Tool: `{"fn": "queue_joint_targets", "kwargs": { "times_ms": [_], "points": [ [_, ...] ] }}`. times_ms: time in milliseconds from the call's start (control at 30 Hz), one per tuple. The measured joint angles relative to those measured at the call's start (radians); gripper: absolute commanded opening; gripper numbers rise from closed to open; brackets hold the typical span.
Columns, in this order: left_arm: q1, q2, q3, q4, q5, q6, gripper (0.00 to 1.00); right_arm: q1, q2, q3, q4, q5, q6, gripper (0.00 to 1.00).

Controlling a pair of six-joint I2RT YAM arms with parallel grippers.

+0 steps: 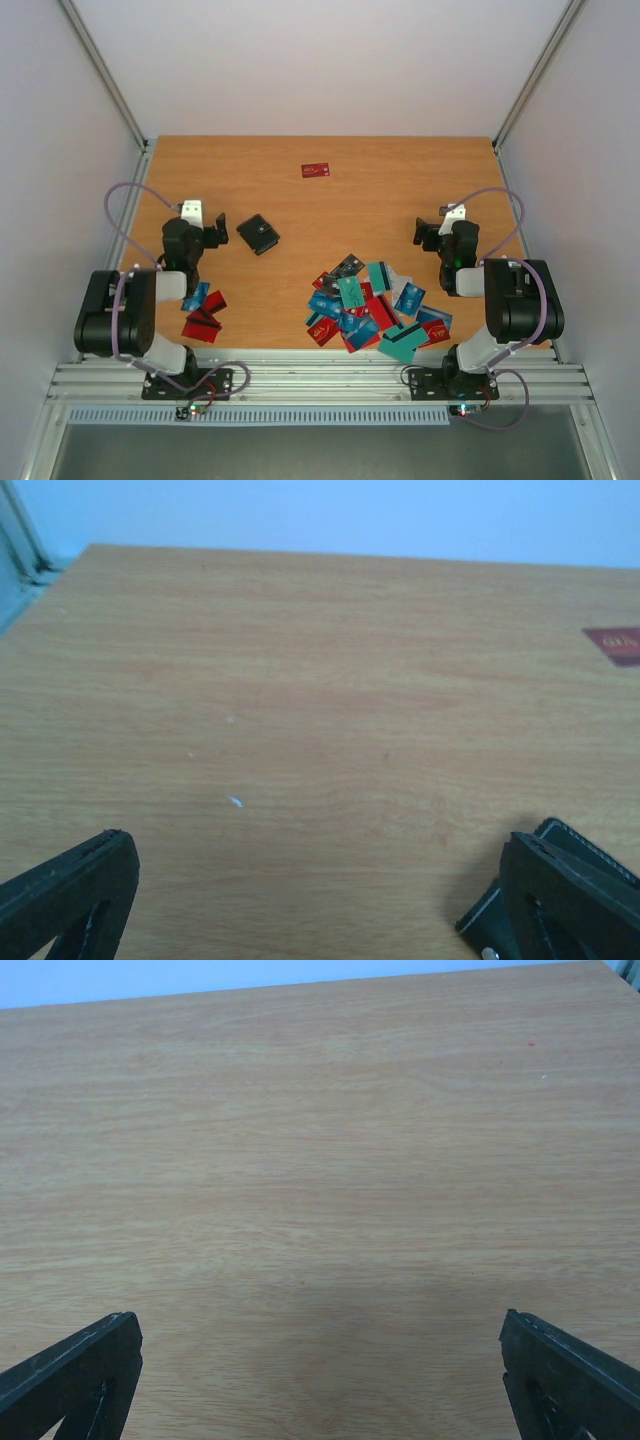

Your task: Put the credit cards into the card holder

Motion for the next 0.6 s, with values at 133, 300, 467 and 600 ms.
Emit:
{"fn": "queue_joint_targets", "kwargs": {
  "times_ms": [133, 300, 467, 600],
  "points": [
    [-0.001, -0.129, 0.018, -0.140, -0.049, -0.003, 0.99, 0.000, -0.006, -0.005, 0.002, 0.001, 0.000, 0.98],
    [-0.002, -0.294, 0.138, -0.425, -0.101, -0.046, 0.99, 0.000, -0.141, -0.023, -0.075, 0.008, 0.004, 0.99],
    [-0.005, -0.428, 0.296, -0.747, -0.137, -0.134, 0.99, 0.000, -0.394, 0.043, -0.308, 0.006, 0.042, 0.99],
    [-0.005, -0.458, 0.440, -1.007, -0.144, -0.195, 0.99, 0.000, -0.463, 0.239, -0.573, 0.011, 0.122, 0.98]
  ]
}}
